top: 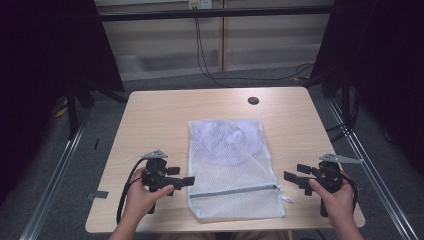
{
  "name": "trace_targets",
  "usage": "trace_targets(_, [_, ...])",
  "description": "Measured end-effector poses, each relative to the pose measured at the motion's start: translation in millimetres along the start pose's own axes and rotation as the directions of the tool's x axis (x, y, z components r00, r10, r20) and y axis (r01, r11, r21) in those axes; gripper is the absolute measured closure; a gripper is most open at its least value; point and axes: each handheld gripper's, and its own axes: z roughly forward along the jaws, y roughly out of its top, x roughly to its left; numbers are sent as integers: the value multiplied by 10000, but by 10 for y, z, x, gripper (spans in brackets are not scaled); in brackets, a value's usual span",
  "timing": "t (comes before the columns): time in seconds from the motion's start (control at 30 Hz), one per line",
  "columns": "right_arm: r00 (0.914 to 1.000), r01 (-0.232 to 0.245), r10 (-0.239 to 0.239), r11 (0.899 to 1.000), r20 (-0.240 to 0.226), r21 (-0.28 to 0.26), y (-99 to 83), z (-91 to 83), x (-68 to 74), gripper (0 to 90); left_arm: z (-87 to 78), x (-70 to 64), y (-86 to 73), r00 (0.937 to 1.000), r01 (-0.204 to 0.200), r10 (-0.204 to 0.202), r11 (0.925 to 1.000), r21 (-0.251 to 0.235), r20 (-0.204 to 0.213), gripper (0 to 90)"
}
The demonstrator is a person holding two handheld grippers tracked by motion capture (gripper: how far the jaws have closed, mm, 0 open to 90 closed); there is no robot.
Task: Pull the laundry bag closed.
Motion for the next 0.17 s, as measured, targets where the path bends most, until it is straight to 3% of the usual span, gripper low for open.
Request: trace_targets(0.17, [9994,214,-212,9998,291,-49,5,-3,-34,141,7,10,18,9958,-535,528,9986,-63,-753,117])
